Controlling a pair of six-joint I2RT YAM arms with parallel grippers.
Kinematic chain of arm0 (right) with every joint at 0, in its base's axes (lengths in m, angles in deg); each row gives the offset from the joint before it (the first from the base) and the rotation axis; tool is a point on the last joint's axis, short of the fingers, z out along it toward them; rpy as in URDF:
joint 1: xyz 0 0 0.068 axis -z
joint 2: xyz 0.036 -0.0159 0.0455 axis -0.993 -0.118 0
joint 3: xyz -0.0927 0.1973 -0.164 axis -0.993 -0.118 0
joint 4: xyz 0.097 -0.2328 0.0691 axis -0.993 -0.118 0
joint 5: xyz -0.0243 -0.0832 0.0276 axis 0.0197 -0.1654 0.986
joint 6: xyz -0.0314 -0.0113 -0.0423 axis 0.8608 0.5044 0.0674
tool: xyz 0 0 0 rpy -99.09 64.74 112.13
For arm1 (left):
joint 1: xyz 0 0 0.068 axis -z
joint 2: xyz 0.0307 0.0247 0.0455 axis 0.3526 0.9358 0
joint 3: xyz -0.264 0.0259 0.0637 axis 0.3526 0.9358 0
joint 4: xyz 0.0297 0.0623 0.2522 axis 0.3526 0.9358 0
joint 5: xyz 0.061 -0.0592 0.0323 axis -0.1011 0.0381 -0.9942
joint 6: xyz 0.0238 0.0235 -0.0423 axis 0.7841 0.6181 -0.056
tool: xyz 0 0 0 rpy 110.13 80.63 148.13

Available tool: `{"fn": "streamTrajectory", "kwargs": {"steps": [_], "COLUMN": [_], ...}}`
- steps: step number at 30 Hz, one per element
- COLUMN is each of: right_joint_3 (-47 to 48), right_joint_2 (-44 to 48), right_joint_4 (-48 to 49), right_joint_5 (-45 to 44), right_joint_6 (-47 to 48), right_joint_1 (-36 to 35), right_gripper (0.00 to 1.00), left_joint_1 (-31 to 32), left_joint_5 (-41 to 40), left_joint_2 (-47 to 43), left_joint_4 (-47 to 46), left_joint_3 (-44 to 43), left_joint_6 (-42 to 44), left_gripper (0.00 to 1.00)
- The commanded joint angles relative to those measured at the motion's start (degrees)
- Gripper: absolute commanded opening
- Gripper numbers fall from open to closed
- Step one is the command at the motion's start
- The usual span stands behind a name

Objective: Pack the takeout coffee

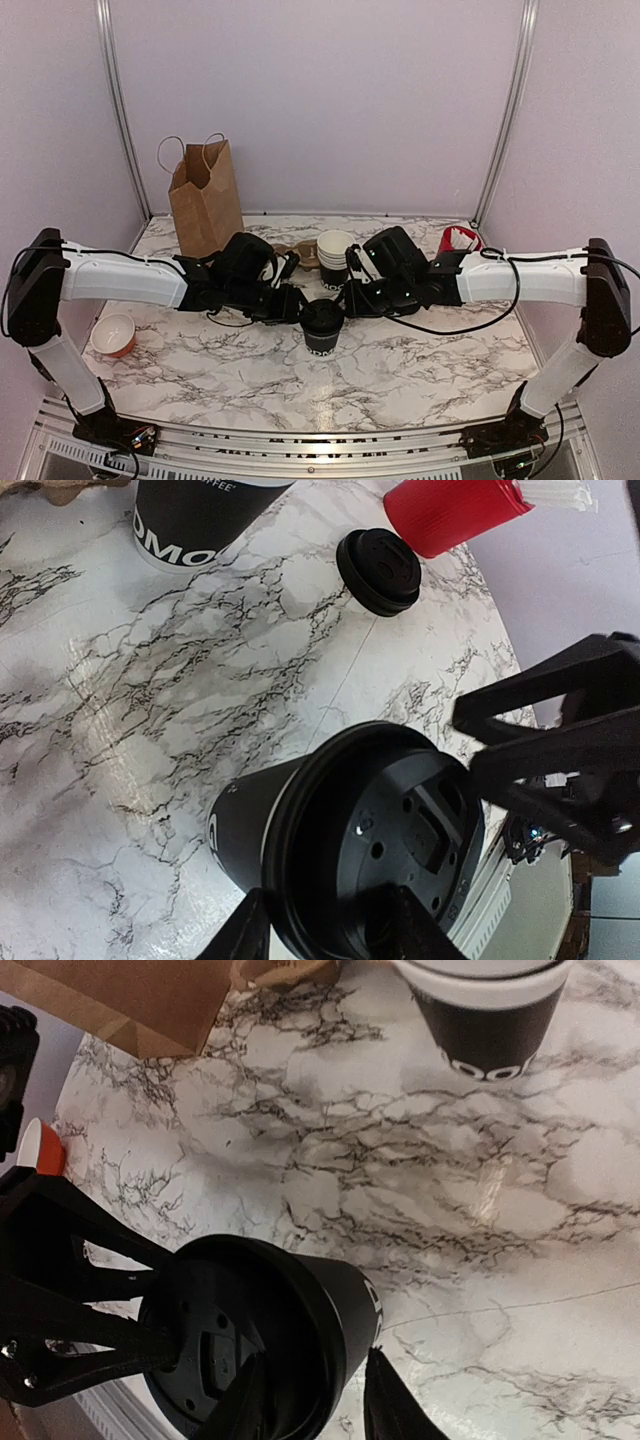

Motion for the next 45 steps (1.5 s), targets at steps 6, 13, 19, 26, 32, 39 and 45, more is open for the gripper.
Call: {"fn": "streamTrajectory", "kwargs": {"steps": [6,13,19,26,32,39,45], "right_joint_3": [-4.0,3.7,12.0,12.2,2.5,0.6,6.4], "right_joint_2": [-1.6,3.3,4.5,-0.3,-4.2,-4.2,-1.3], "right_joint_4": [0.5,-2.6,-6.2,-10.0,-0.7,-0.2,-5.0], "right_joint_5": [4.1,-0.7,-4.4,-5.5,3.8,4.5,-0.4], "right_joint_6": [-3.1,1.6,4.9,2.8,-2.4,-3.4,-0.4], "right_joint_1": [0.2,0.1,-0.5,-2.1,-2.2,-2.3,-2.3], "right_gripper": [0.3,0.31,0.32,0.31,0.31,0.32,0.32], "left_joint_1": [0.3,0.3,0.3,0.3,0.3,0.3,0.3], "left_joint_5": [0.3,0.2,0.2,0.3,0.4,0.5,0.6], "left_joint_2": [2.1,2.0,1.9,2.2,2.5,2.6,2.6], "left_joint_4": [2.1,2.1,2.1,2.1,2.0,2.1,1.9], "left_joint_3": [-0.6,-0.6,-0.4,-0.6,-0.7,-0.8,-0.9], "left_joint_6": [1.5,1.7,1.7,1.7,1.7,1.7,1.7], "left_gripper": [0.4,0.4,0.4,0.4,0.4,0.4,0.4]}}
